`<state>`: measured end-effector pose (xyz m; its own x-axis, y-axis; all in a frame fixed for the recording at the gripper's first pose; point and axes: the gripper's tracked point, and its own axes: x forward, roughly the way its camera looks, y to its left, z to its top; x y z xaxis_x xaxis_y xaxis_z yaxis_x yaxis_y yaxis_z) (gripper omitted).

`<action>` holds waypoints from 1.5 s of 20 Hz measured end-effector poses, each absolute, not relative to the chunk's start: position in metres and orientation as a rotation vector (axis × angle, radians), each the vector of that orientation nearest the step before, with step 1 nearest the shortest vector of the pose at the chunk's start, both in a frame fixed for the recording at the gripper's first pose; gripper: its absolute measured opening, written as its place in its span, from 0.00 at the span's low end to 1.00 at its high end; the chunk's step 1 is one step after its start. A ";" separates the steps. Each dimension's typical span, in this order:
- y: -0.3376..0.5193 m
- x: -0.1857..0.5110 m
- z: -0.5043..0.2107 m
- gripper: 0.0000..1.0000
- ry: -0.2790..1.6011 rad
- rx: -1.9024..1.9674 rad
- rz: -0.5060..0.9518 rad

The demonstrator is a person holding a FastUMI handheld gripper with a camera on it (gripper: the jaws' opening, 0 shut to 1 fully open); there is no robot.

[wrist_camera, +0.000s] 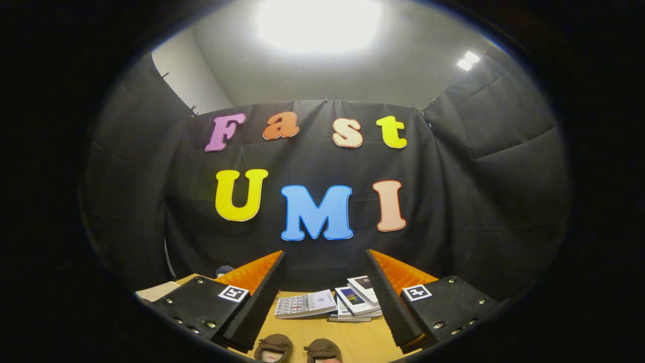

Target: Open the storage box then place both shoes into the box .Put the left shoe in first, then the right shoe, with the right side of both shoes facing outward in a uniform manner.

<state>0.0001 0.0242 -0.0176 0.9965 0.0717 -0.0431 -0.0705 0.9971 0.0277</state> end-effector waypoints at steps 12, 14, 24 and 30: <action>0.098 -0.012 -0.076 0.96 0.200 0.123 0.207; 0.109 -0.015 -0.090 0.96 0.242 0.164 0.220; 0.170 -0.047 -0.205 0.98 0.656 0.597 0.277; 0.224 -0.075 -0.252 0.98 0.859 0.790 0.363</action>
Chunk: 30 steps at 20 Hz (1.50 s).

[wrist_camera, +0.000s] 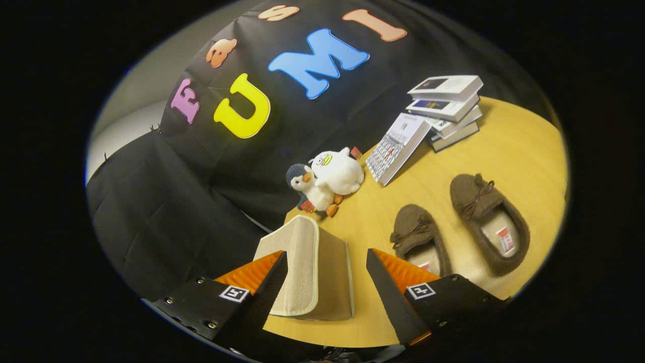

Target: Open the storage box then place both shoes into the box .Put the left shoe in first, then the right shoe, with the right side of both shoes facing outward in a uniform manner.

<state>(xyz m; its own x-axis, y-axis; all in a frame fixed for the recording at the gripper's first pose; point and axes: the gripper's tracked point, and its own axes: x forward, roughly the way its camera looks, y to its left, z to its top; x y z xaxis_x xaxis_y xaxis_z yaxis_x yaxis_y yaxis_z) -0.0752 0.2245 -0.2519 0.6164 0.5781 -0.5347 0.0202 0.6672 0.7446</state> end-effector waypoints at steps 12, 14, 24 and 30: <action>0.296 -0.106 -0.278 0.98 1.057 1.045 0.510; 0.303 -0.108 -0.283 0.98 1.087 1.111 0.513; 0.333 -0.115 -0.294 0.83 1.190 1.274 0.526; 0.329 -0.120 -0.297 0.59 1.224 1.227 0.563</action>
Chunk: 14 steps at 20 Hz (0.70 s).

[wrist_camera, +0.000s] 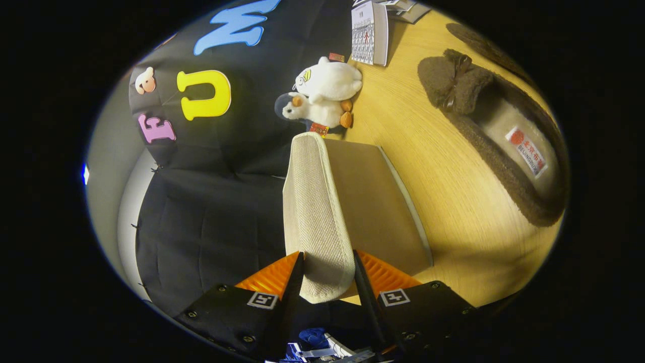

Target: Open the storage box then place both shoes into the box .Put the left shoe in first, then the right shoe, with the right side of both shoes facing outward in a uniform manner.

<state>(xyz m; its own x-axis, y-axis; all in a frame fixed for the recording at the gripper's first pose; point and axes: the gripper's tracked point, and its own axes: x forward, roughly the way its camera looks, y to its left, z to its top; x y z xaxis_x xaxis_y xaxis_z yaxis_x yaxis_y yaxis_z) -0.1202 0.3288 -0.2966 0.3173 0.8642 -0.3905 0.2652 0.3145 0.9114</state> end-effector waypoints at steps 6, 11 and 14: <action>0.335 -0.128 -0.294 0.47 1.254 1.163 0.632; 0.330 -0.111 -0.279 0.04 1.217 1.273 0.596; 0.331 -0.106 -0.269 0.00 1.175 1.216 0.631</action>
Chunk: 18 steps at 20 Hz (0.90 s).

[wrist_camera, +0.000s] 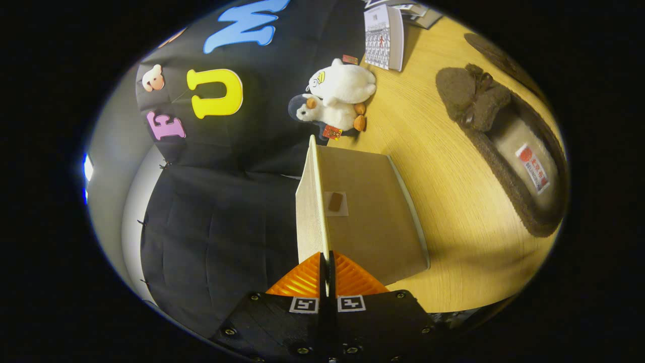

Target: Open the storage box then place both shoes into the box .Put the left shoe in first, then the right shoe, with the right side of both shoes facing outward in a uniform manner.

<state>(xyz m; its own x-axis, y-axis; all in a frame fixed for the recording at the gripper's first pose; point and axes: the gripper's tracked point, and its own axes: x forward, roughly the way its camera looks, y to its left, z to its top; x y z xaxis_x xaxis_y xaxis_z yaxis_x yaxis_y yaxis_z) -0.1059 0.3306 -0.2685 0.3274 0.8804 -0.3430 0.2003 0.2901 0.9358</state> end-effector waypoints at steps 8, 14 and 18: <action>0.344 -0.087 -0.197 0.00 1.078 1.100 0.743; 0.374 -0.075 -0.139 0.00 1.007 1.009 0.819; 0.399 -0.066 -0.113 0.00 0.956 0.875 0.829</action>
